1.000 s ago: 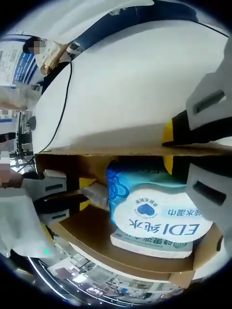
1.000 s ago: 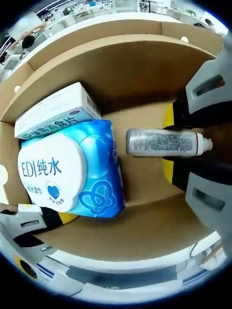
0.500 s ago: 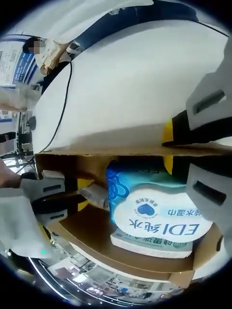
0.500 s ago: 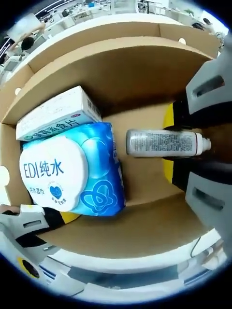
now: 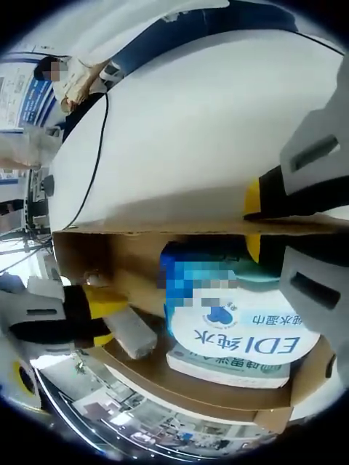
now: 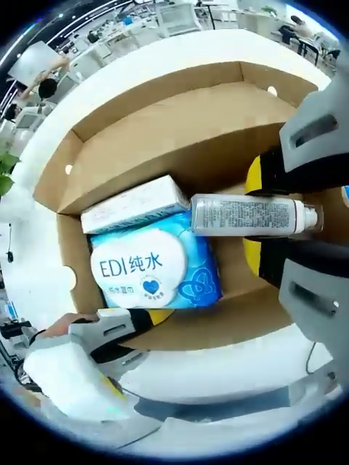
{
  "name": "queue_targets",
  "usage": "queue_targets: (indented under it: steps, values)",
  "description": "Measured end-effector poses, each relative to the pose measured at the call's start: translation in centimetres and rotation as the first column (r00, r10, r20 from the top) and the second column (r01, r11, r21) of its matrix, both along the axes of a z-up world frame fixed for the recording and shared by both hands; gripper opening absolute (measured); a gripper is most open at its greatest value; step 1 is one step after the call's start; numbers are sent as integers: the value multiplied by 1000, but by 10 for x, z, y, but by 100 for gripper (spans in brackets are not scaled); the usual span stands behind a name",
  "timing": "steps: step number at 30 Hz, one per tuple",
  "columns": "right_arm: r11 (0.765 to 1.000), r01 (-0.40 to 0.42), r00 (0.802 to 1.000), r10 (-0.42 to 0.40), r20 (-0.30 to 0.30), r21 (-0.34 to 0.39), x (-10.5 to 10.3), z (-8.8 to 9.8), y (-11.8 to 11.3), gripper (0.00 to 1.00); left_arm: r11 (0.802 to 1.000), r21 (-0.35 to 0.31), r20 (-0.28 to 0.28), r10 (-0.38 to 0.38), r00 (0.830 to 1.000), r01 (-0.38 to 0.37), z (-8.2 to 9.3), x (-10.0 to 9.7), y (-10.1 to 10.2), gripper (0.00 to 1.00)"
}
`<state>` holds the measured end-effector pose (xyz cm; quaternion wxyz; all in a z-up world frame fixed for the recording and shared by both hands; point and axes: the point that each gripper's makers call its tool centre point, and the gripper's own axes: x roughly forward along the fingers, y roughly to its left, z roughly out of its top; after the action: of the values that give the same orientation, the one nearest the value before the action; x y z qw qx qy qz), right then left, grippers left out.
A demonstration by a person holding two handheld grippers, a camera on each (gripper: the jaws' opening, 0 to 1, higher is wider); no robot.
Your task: Operate the shoe box by opening the lid, removing the specified soft item, and placing it in the target area until the item is outside and the box remains undamaged.
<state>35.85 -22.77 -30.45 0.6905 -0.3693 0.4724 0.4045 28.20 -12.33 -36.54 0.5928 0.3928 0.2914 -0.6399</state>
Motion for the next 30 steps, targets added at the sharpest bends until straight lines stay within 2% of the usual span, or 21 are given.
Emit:
queue_targets:
  steps: [2, 3, 10, 17, 22, 27, 28, 30]
  values:
    - [999, 22, 1000, -22, 10, 30, 2, 9, 2, 19, 1000, 0, 1, 1, 1000, -1, -1, 0, 0, 1]
    - [996, 63, 998, -64, 8, 59, 2, 13, 3, 19, 1000, 0, 1, 0, 1000, 0, -1, 0, 0, 1]
    - [991, 91, 994, -96, 54, 95, 4, 43, 0, 19, 1000, 1, 1, 2, 1000, -2, 0, 0, 0, 1]
    - [982, 143, 985, -154, 81, 122, -11, 67, -11, 19, 1000, 1, 0, 1, 1000, -1, -1, 1, 0, 1]
    - [968, 206, 972, -220, 87, 145, -25, 81, -21, 19, 1000, 1, 2, 1, 1000, -1, 0, 0, 0, 1]
    - [941, 292, 945, -312, 101, 172, -33, 88, -53, 19, 1000, 1, 2, 1, 1000, -1, -1, 0, 0, 1]
    - [939, 298, 943, -318, 100, 174, -34, 89, -54, 19, 1000, 1, 2, 1, 1000, -1, -1, 0, 0, 1]
    - [924, 336, 927, -359, 107, 185, -38, 96, -62, 19, 1000, 1, 2, 2, 1000, -2, -1, 1, 0, 1]
